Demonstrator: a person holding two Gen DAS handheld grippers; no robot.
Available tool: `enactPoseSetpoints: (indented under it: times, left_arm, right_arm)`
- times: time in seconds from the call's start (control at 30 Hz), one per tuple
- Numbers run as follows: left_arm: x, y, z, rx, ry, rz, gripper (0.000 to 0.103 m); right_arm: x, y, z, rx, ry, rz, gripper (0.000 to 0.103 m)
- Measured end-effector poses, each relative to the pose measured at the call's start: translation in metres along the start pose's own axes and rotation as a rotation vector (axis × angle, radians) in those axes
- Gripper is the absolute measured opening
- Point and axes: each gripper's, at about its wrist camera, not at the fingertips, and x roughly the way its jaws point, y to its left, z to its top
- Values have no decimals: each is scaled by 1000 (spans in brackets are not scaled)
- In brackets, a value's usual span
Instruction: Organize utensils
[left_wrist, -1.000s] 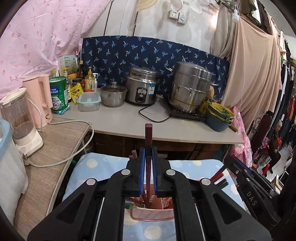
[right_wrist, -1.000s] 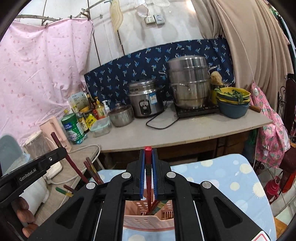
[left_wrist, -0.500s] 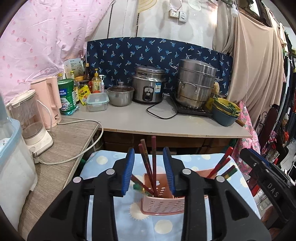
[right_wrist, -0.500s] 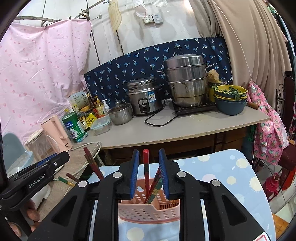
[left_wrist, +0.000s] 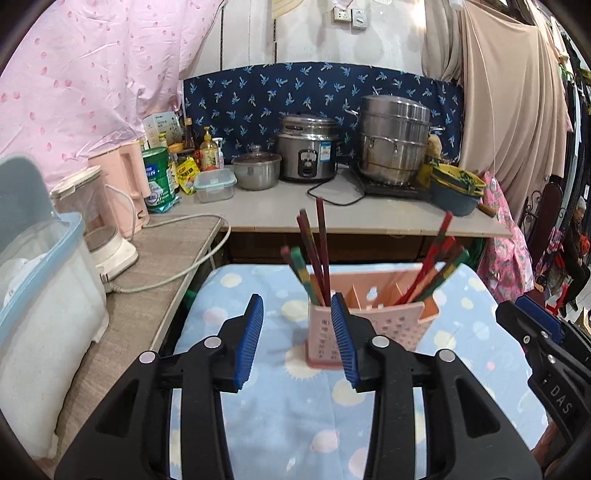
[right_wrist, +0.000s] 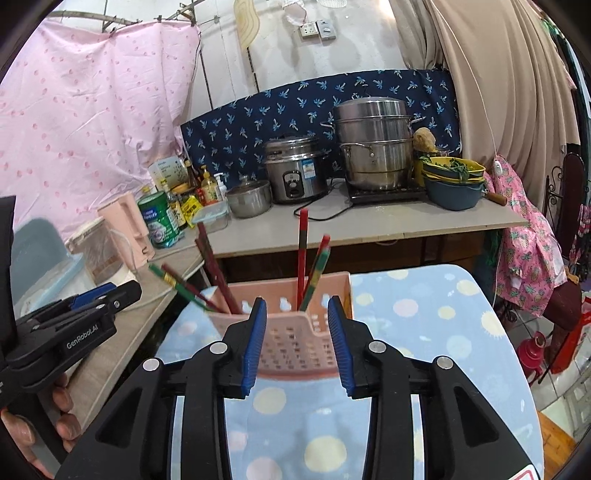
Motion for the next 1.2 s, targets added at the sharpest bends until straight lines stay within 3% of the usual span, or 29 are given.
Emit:
enactPoseSetpoints:
  times: [0.1,0.27,0.53,0.83,1.2]
  left_arm:
    - [-9,0,-16,5,20,13,37]
    - [-22,1,-41,6,42,36,50]
    - [-34,-2,-74,13,88,41,53]
    - [-40,-4,-98,16,129,46,57]
    - [-41,-5,-116,25,151,62,70]
  right_arm:
    - [-12,4,-16,-12,12,-2,39]
    - [-29,14,-42,-36,39,-20,45]
    - [-50,28,-79,-57,77,-44,54]
    - [-59,29,-101,-32,107,-64,56]
    - [-64,30,-115,-33,128,-86,76]
